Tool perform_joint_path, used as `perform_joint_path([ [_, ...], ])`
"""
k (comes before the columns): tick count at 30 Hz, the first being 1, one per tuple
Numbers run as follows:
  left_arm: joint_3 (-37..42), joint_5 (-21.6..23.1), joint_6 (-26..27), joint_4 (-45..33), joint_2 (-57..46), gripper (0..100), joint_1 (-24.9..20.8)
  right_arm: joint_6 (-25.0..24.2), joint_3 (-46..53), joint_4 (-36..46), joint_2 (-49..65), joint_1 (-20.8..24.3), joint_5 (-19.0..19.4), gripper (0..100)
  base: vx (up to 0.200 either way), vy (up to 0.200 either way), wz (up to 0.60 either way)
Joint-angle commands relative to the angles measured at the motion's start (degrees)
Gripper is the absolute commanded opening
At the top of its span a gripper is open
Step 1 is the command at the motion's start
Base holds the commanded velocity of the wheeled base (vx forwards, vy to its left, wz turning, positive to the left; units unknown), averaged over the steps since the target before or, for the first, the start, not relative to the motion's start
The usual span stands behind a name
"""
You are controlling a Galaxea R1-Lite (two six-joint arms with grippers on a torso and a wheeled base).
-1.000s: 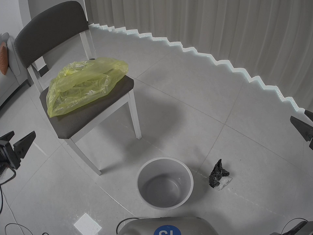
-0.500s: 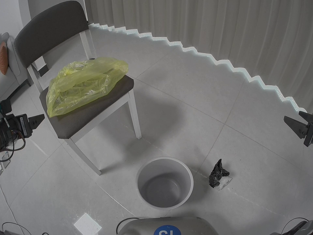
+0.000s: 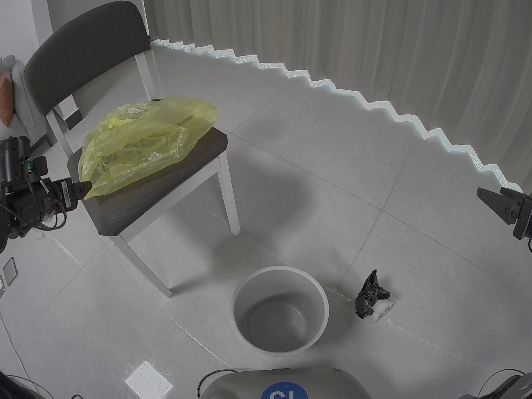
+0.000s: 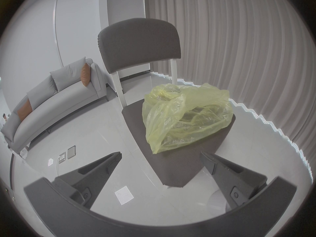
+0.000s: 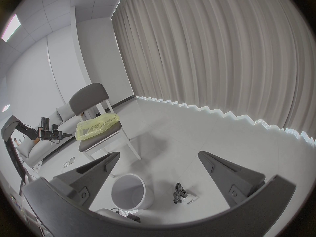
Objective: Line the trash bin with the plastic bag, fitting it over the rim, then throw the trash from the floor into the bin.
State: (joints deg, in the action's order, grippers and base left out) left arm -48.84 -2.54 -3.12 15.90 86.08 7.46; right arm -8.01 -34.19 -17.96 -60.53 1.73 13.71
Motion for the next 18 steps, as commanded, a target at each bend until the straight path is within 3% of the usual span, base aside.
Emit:
perform_joint_path([
  [1,-3.0,-0.2,0.1,1.4,6.8,100,0.3,-0.7,-0.3,-0.1,-1.8,0.8,0.0,100,0.0,0.0,0.0],
  [18,-11.5,-0.5,0.7,6.4,17.4,100,0.6,-0.3,0.0,-0.2,-2.0,0.8,0.3,100,0.0,0.0,0.0],
])
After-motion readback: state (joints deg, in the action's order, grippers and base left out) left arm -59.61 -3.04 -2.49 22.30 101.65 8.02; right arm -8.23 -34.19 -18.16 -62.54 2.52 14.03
